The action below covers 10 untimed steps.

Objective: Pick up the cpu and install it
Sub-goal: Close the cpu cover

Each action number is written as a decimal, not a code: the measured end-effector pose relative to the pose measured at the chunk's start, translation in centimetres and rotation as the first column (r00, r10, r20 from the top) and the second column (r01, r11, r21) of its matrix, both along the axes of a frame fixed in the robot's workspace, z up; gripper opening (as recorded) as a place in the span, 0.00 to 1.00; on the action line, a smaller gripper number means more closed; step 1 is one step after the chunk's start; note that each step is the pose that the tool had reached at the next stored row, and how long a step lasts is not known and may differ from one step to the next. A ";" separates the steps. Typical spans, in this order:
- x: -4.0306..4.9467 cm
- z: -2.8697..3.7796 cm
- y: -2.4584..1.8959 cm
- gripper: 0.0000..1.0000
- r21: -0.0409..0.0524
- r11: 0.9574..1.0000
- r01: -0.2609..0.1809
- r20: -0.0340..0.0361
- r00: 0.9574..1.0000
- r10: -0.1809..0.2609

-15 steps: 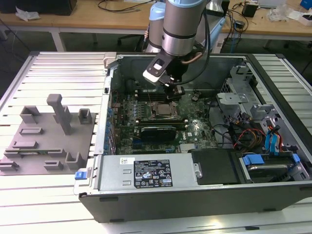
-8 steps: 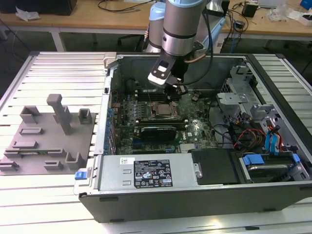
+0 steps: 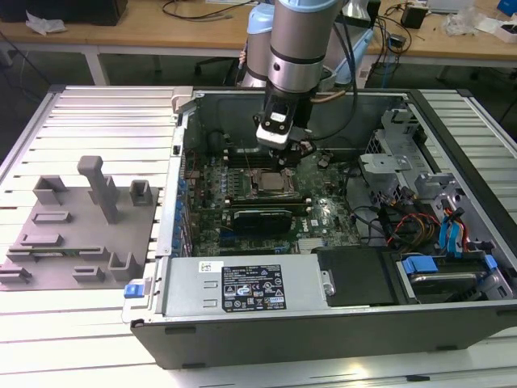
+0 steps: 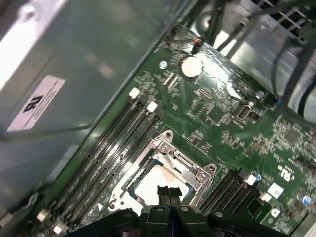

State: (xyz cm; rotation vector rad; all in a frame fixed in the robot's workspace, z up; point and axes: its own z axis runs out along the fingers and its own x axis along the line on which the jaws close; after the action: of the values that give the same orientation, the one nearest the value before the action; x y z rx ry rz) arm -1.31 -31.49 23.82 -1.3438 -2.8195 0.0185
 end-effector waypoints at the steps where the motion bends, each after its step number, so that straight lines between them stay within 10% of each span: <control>1: 0.00 0.00 0.00 0.11 0.000 1.000 -0.019 0.000 1.000 0.019; 5: 0.00 0.00 0.00 0.11 0.000 0.994 -0.112 0.000 0.994 0.112; 10: 0.00 0.00 0.00 0.11 0.000 0.970 -0.243 0.000 0.970 0.243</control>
State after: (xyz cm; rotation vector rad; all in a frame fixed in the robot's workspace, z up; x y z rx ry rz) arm -1.31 -31.49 23.81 -0.9894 -2.9642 0.0219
